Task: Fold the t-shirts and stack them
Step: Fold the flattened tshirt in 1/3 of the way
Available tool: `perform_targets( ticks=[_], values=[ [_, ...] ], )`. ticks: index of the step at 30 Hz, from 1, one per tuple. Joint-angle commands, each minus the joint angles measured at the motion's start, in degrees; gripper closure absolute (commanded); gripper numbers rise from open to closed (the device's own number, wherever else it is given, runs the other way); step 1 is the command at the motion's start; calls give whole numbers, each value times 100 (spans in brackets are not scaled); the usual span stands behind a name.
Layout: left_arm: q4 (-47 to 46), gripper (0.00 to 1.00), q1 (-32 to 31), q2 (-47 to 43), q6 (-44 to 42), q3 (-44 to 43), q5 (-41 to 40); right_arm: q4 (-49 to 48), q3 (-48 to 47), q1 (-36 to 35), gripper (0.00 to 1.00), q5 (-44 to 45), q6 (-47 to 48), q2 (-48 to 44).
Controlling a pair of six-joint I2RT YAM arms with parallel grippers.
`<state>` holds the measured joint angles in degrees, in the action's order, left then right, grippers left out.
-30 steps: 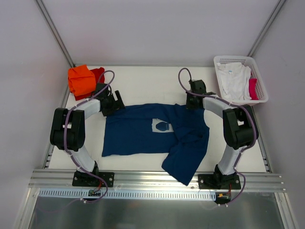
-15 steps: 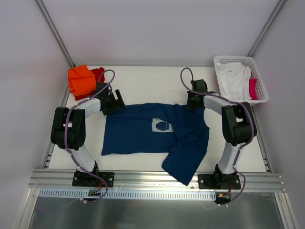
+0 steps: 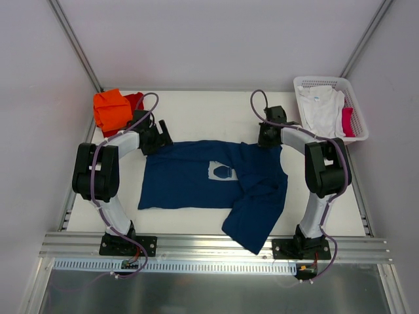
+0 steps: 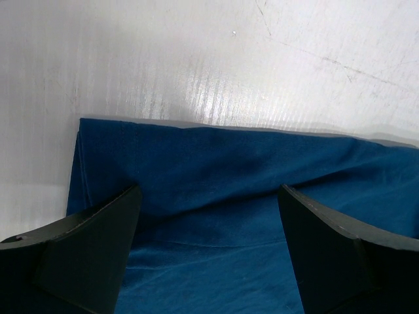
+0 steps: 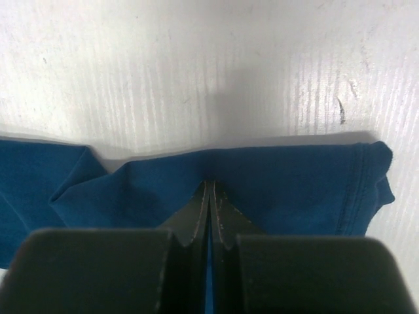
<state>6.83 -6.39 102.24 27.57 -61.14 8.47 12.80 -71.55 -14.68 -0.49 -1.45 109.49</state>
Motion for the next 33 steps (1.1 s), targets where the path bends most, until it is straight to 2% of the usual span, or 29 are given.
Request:
perform_targets(
  ticks=[1, 20, 33],
  values=[
    [196, 13, 24, 121, -24, -187, -126, 258, -298, 88, 100, -12, -74, 98],
    [266, 13, 375, 437, -59, -626, 14, 1075, -1203, 334, 100, 14, -48, 705],
    [451, 13, 516, 1166, -33, -1672, 216, 1506, -2353, 466, 100, 14, -13, 1285]
  ],
)
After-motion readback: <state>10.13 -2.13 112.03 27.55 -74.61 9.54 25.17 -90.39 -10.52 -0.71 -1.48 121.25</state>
